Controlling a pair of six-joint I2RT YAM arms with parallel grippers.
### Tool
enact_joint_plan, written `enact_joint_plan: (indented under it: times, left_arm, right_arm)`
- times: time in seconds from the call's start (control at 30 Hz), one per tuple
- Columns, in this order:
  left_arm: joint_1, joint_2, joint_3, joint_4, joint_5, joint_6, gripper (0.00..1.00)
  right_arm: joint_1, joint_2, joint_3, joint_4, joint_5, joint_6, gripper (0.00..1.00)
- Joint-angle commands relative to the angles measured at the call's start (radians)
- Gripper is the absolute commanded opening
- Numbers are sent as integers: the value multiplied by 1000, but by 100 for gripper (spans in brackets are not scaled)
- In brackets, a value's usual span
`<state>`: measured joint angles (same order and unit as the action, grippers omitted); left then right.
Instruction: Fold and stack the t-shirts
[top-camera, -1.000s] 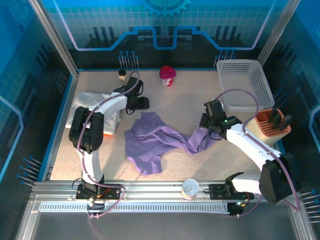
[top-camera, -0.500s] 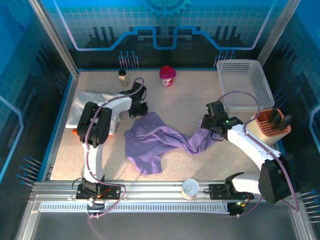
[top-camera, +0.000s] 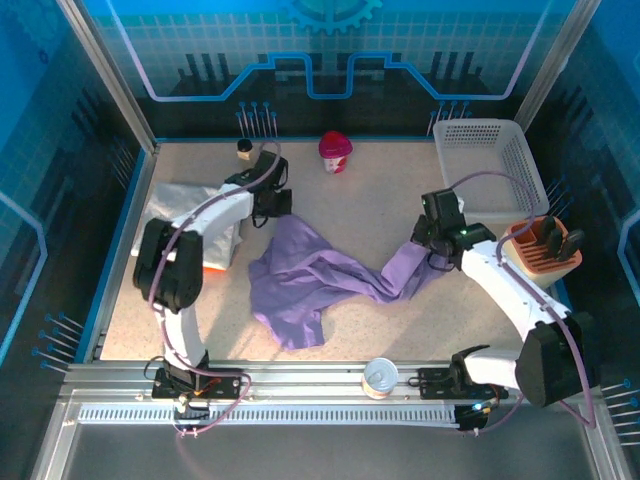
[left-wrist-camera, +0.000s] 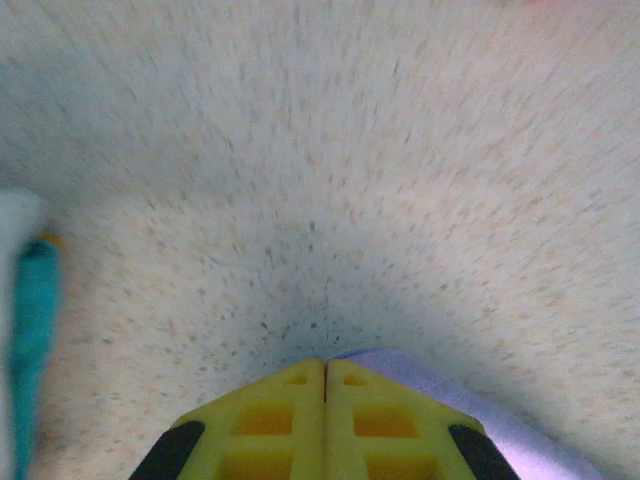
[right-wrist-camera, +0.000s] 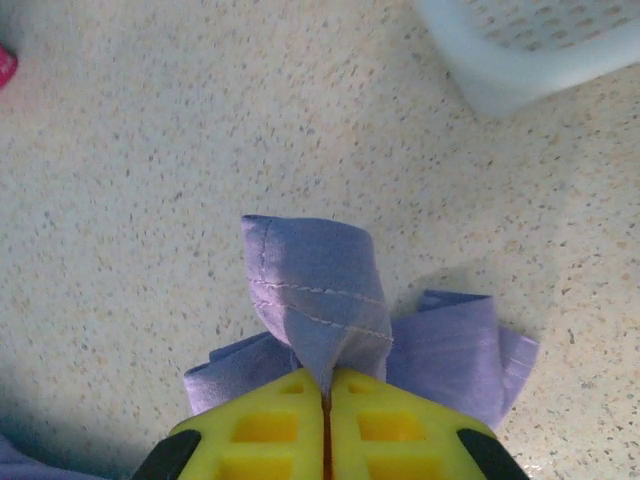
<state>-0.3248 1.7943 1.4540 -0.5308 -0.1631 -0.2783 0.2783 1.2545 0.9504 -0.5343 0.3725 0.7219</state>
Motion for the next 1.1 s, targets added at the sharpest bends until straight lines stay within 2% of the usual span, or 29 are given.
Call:
enact_joint_plan:
  times: [0.0, 0.13, 0.5, 0.63, 0.77, 0.83, 0.97, 1.03, 1.07]
  left_arm:
    - [0, -95, 46, -57, -87, 67, 0]
    - [15, -128, 85, -64, -145, 120, 0]
    - [94, -54, 324, -100, -149, 167, 0]
    - [121, 14, 366, -59, -123, 168, 0]
    - [131, 131, 448, -56, -117, 189, 2]
    - [133, 188, 483, -55, -107, 190, 4]
    - [139, 313, 600, -105, -112, 199, 11]
    - [145, 357, 649, -146, -107, 193, 24]
    - [147, 369, 668, -171, -105, 184, 37]
  right_arm:
    - [-21, -12, 54, -42, 71, 62, 9]
    - [-30, 23, 121, -43, 95, 78, 11]
    - [-104, 243, 382, -195, 164, 209, 14]
    - [-114, 305, 427, -152, 134, 197, 12]
    - [-110, 359, 482, -149, 51, 119, 12]
    - [-110, 356, 458, -113, 2, 63, 20]
    - [-113, 328, 386, -8, -127, -82, 45]
    - [-114, 318, 365, 26, -170, -142, 64]
    - [-114, 319, 359, 40, -180, -163, 75]
